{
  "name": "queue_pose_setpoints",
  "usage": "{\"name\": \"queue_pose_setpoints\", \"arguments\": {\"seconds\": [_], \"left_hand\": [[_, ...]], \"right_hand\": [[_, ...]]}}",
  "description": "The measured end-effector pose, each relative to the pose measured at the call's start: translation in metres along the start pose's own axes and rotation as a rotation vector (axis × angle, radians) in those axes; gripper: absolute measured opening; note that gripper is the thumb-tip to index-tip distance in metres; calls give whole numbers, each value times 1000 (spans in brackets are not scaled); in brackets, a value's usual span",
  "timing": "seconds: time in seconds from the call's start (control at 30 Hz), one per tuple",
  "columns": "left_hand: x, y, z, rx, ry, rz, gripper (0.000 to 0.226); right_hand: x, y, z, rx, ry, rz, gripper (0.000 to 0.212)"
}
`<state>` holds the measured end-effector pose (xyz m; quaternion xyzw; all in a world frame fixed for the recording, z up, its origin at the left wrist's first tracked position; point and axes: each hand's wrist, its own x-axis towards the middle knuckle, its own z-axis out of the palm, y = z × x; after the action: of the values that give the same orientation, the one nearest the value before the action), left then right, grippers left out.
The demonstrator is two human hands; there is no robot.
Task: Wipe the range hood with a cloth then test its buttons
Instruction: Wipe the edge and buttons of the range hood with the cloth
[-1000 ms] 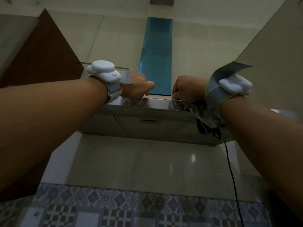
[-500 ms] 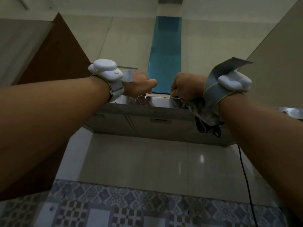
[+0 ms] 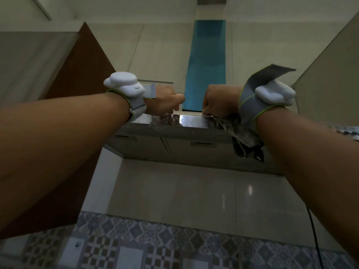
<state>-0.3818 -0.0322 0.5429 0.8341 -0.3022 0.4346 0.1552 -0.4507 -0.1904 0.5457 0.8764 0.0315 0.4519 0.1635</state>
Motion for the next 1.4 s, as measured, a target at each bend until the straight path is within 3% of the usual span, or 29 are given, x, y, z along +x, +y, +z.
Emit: {"name": "queue_pose_setpoints", "arguments": {"seconds": [0.17, 0.4, 0.97, 1.27, 1.4], "left_hand": [[-2, -12, -4, -9, 5, -28, 47], [-5, -35, -10, -21, 28, -74, 46], [-20, -79, -23, -32, 33, -130, 50], [-29, -102, -29, -56, 30, -177, 51], [-32, -107, -29, -85, 39, -162, 52]], "right_hand": [[9, -15, -2, 8, -18, -23, 34], [17, -28, -4, -27, -30, -14, 19], [32, -78, -5, 47, -31, -49, 9], [44, -99, -2, 41, -17, -56, 19], [47, -108, -4, 10, -32, -56, 9]]}}
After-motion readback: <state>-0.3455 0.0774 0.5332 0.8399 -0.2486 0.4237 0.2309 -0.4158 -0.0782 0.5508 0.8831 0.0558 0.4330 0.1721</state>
